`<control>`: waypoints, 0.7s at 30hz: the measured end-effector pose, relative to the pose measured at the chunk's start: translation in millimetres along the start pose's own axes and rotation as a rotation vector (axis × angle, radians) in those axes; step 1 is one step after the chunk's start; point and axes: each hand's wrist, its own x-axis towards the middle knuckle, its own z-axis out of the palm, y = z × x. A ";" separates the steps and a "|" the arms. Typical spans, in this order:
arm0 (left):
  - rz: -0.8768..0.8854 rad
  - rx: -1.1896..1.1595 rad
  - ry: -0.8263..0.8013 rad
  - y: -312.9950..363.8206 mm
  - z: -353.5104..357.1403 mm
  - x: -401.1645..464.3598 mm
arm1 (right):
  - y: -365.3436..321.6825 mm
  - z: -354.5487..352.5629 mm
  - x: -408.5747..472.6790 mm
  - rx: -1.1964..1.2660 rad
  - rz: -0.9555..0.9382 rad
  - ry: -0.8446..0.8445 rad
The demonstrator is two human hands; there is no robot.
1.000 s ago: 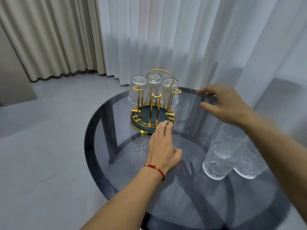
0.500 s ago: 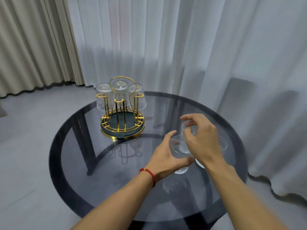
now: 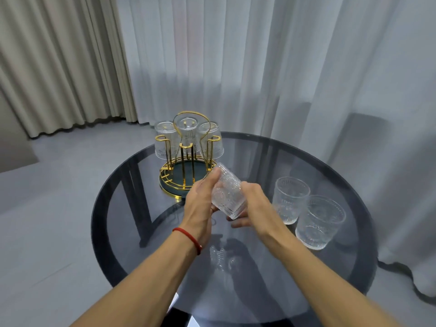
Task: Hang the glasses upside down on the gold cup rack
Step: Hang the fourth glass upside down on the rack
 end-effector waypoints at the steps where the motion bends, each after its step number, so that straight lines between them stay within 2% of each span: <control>1: 0.003 -0.007 0.011 2.0 -3.1 0.6 | -2.2 4.2 2.5 0.142 0.047 -0.048; 4: 0.016 -0.011 -0.021 6.4 -14.4 3.3 | -5.3 8.3 10.8 0.433 0.095 -0.154; 6: 0.038 0.057 -0.017 9.3 -24.4 6.1 | -7.4 7.6 15.6 0.457 0.046 -0.149; 8: 0.058 0.240 0.103 10.1 -40.1 11.7 | -12.3 5.2 21.1 0.368 -0.052 -0.003; 10: 0.226 0.635 0.199 6.7 -62.8 17.6 | -20.6 2.7 24.1 0.239 -0.156 0.144; 12: 0.372 1.063 0.170 -3.0 -84.3 24.6 | -34.3 4.1 25.7 0.159 -0.264 0.225; 13: 0.391 1.181 0.162 -8.1 -90.7 28.8 | -43.2 5.8 27.7 0.125 -0.323 0.249; 16: 0.415 1.316 0.146 -21.5 -100.7 37.3 | -77.5 18.6 40.1 0.004 -0.436 0.270; 21: 0.383 1.469 0.074 -35.0 -103.4 38.6 | -133.0 54.7 80.3 -0.230 -0.488 0.260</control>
